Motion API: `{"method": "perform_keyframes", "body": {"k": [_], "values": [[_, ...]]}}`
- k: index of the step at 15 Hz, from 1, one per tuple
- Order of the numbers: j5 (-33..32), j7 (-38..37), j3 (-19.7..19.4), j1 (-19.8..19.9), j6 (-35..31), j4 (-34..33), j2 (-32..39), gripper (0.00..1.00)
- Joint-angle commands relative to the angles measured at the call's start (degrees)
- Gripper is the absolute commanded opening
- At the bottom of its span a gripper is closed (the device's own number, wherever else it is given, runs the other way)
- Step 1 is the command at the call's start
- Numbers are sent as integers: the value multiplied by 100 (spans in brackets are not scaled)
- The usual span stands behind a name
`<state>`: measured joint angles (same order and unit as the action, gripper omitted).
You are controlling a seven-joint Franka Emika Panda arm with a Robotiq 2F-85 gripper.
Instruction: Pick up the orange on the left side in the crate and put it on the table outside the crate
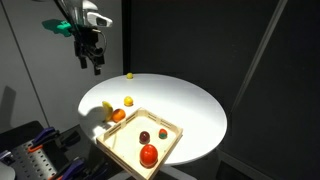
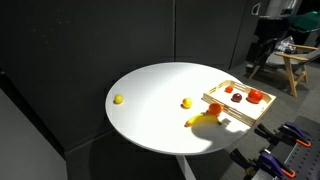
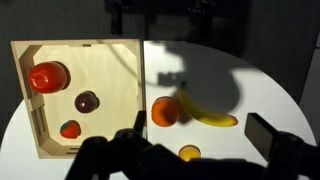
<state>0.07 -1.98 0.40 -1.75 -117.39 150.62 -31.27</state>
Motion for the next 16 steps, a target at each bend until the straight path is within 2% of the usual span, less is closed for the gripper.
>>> {"method": "perform_keyframes", "body": {"k": [1,9,10,16], "values": [[59,48,-51,69,235,121,-448,100],[53,38,-70,108,218,218,-744,100],[21,19,-21,90,143,130,-553,100],[22,20,-26,91,143,164,-598,100]]}}
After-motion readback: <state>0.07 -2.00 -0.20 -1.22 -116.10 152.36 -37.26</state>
